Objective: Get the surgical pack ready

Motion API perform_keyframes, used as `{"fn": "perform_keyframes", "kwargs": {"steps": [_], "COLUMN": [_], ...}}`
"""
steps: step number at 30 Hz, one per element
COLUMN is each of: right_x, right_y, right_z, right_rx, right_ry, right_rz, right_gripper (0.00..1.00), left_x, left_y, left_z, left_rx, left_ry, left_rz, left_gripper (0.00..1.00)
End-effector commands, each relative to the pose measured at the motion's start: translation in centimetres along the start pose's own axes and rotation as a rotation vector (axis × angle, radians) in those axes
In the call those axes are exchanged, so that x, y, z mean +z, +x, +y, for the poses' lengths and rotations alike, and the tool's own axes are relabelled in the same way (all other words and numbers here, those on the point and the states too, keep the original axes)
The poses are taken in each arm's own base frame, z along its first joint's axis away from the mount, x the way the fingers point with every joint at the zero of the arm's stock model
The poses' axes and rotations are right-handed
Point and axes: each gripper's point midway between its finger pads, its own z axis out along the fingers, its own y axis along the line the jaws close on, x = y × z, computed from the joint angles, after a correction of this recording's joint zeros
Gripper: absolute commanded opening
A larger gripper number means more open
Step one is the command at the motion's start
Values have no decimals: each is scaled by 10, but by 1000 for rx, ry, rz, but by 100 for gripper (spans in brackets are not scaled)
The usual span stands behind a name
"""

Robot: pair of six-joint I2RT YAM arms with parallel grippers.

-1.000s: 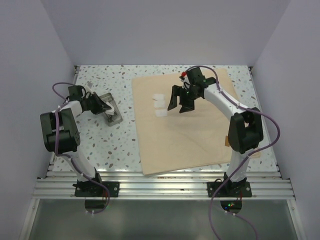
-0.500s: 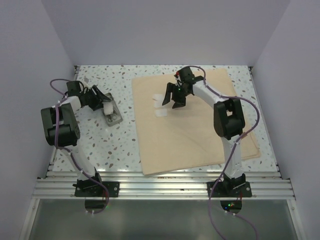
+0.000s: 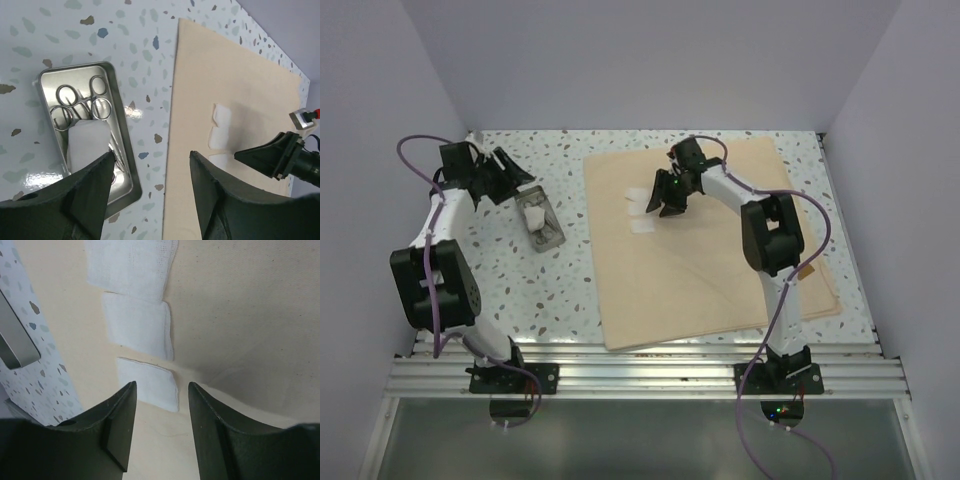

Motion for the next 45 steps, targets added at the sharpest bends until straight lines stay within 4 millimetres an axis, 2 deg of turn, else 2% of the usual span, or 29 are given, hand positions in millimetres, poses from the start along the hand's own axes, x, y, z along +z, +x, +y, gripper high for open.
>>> {"fn": "perform_keyframes", "kwargs": {"steps": [1, 4, 6, 9, 10, 11, 13, 14, 18, 19, 22, 26, 31, 35, 42, 45], "right_x": [16, 21, 23, 27, 29, 30, 30, 29, 26, 24, 17, -5, -25, -35, -28, -22], "right_y": [7, 12, 12, 20, 23, 23, 26, 26, 28, 28, 21, 6, -9, -21, -40, -47], "right_z": [-1, -4, -4, 0, -1, -1, 0, -1, -4, -3, 4, 33, 66, 81, 95, 93], "right_rx": [-15, -22, -30, -57, -57, -55, -57, -58, -63, -65, -75, -110, -137, -128, -115, -102], "right_ry": [2, 14, 19, 27, 26, 26, 26, 29, 44, 44, 33, -41, -129, -167, -207, -206], "right_rz": [4, 17, 17, 31, 39, 38, 43, 40, 40, 40, 20, -26, -50, -85, -109, -122], "right_gripper": [49, 49, 48, 47, 46, 42, 38, 37, 32, 31, 9, 1, 0, 0, 0, 0], "left_x": [-7, -1, 6, 17, 20, 24, 34, 38, 61, 63, 69, 74, 79, 82, 83, 82], "left_y": [6, 21, 39, 74, 85, 96, 126, 131, 166, 169, 175, 179, 189, 198, 203, 204], "left_z": [-27, -36, -51, -75, -72, -82, -83, -87, -80, -78, -72, -68, -61, -55, -53, -52], "left_rx": [21, 46, 59, 71, 58, 43, 7, -6, 5, 7, 11, 18, 2, -9, -4, 2], "left_ry": [15, 31, 60, 104, 103, 129, 151, 163, 113, 107, 95, 90, 90, 84, 81, 79], "left_rz": [-6, 29, 74, 150, 174, 191, 262, 272, 364, 367, 383, 398, 426, 448, 465, 471], "left_gripper": [65, 65, 65, 65, 65, 65, 64, 64, 62, 63, 62, 62, 62, 62, 62, 62]}}
